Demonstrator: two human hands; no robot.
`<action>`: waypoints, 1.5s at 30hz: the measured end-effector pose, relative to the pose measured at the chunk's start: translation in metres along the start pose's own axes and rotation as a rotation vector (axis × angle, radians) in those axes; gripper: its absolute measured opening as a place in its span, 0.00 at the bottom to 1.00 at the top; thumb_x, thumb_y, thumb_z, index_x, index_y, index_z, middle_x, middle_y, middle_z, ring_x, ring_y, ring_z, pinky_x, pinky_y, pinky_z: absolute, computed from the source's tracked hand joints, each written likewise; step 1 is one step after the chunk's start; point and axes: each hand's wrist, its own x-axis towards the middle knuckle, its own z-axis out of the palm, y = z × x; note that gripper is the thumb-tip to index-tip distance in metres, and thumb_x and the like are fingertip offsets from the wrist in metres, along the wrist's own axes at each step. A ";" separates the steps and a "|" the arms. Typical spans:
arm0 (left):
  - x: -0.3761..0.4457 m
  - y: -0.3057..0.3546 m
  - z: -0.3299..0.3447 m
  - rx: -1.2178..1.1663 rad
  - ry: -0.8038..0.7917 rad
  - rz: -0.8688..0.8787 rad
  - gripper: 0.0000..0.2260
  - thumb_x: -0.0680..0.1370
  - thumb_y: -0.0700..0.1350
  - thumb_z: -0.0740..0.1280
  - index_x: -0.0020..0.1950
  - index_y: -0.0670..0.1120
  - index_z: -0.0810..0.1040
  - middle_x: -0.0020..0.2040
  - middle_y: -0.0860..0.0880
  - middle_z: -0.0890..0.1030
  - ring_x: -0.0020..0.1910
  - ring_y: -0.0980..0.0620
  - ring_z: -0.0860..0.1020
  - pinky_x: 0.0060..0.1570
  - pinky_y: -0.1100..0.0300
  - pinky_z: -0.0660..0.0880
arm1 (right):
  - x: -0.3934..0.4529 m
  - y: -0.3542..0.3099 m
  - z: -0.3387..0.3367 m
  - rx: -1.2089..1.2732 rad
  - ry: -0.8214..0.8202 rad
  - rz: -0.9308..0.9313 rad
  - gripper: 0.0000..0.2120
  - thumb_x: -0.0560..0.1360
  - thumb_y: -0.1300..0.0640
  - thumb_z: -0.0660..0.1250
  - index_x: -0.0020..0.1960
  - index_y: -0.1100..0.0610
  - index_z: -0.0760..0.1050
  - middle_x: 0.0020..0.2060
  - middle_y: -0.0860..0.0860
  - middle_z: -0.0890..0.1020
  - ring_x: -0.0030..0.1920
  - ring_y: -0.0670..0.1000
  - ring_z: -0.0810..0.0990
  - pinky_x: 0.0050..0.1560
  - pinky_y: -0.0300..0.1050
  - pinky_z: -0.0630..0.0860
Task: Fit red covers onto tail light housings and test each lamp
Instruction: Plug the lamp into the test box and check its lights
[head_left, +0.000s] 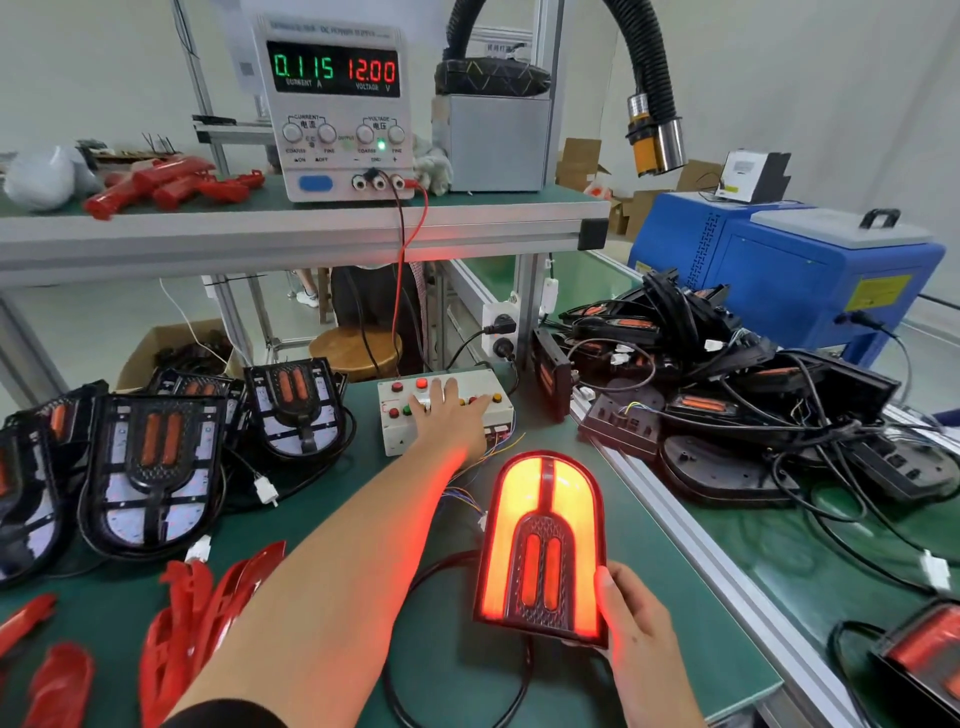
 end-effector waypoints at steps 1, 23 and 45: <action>0.000 0.000 -0.001 0.004 -0.006 0.003 0.38 0.78 0.37 0.62 0.83 0.60 0.51 0.83 0.41 0.41 0.81 0.36 0.35 0.74 0.29 0.38 | 0.000 0.000 0.000 0.003 0.001 0.004 0.12 0.83 0.54 0.60 0.54 0.59 0.79 0.42 0.58 0.86 0.43 0.58 0.86 0.46 0.55 0.84; -0.122 -0.038 0.012 0.265 0.053 0.613 0.16 0.80 0.44 0.67 0.67 0.51 0.77 0.60 0.51 0.77 0.67 0.49 0.71 0.73 0.46 0.60 | -0.016 -0.011 0.003 0.055 0.045 -0.046 0.17 0.80 0.45 0.62 0.53 0.56 0.81 0.43 0.58 0.87 0.40 0.55 0.85 0.37 0.47 0.82; -0.152 -0.076 0.001 0.279 0.034 0.601 0.29 0.81 0.49 0.69 0.80 0.53 0.62 0.74 0.54 0.70 0.75 0.49 0.61 0.79 0.37 0.45 | -0.042 -0.023 0.003 -0.296 0.107 0.175 0.19 0.85 0.47 0.58 0.48 0.58 0.82 0.32 0.56 0.86 0.29 0.56 0.84 0.30 0.47 0.79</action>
